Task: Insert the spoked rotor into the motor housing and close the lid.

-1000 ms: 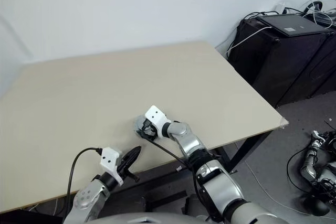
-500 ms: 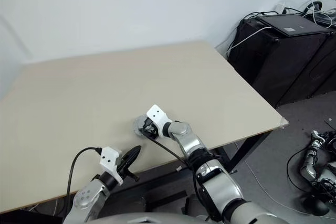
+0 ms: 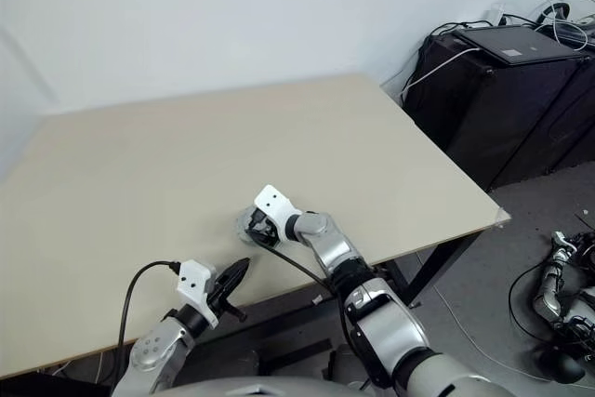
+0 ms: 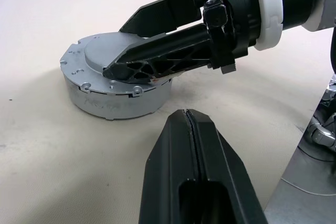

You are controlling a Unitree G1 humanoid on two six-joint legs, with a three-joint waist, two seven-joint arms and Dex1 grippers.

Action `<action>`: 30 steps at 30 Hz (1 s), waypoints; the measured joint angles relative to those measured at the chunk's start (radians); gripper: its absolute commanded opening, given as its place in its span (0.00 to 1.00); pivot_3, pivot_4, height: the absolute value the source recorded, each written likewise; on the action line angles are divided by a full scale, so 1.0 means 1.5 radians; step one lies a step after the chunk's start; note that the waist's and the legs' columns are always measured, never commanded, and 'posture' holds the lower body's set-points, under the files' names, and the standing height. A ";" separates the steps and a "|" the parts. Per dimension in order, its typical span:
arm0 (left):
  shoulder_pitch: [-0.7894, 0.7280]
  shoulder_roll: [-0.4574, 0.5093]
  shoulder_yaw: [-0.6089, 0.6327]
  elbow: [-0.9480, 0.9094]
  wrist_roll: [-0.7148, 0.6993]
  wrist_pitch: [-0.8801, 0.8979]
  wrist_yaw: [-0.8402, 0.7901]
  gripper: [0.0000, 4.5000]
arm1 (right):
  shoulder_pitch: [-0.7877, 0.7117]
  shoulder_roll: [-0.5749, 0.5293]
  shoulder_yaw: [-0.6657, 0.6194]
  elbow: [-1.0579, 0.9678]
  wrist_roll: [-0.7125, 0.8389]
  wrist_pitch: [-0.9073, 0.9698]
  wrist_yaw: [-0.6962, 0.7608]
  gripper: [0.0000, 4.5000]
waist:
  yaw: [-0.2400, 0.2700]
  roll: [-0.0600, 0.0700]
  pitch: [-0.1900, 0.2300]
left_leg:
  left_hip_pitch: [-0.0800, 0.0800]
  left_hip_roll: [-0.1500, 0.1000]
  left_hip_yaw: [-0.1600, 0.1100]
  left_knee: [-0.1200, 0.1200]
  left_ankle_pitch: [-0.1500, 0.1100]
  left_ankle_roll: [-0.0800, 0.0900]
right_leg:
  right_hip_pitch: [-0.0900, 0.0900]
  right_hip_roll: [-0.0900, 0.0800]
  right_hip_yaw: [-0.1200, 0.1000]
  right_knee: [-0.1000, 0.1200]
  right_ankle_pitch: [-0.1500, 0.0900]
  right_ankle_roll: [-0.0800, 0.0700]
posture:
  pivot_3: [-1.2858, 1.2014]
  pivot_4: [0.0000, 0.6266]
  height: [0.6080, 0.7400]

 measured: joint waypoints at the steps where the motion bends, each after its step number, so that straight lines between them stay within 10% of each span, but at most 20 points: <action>1: 0.000 0.000 0.000 0.000 0.000 0.000 0.000 0.00 | -0.001 0.002 -0.001 0.000 0.000 0.006 -0.005 0.72 | 0.000 0.000 0.000 | 0.000 0.000 0.000 0.000 0.000 0.000 | 0.000 0.000 0.000 0.000 0.000 0.000 | 0.52 0.00 1.00; 18: -0.005 -0.001 0.000 0.000 -0.003 0.004 -0.003 0.00 | -0.005 0.002 0.002 -0.014 -0.002 0.055 -0.022 0.72 | 0.001 0.002 -0.003 | 0.000 0.000 0.000 0.000 0.000 0.000 | 0.001 0.000 0.000 0.000 0.000 0.000 | 0.52 0.00 1.00; 30: -0.177 -0.022 0.098 -0.005 -0.087 0.215 0.092 0.00 | -0.002 -0.006 0.012 -0.033 -0.003 0.071 -0.023 0.72 | 0.002 0.002 -0.003 | 0.001 -0.002 -0.003 0.001 0.000 0.000 | 0.007 0.000 -0.001 -0.001 0.000 0.001 | 0.52 0.00 1.00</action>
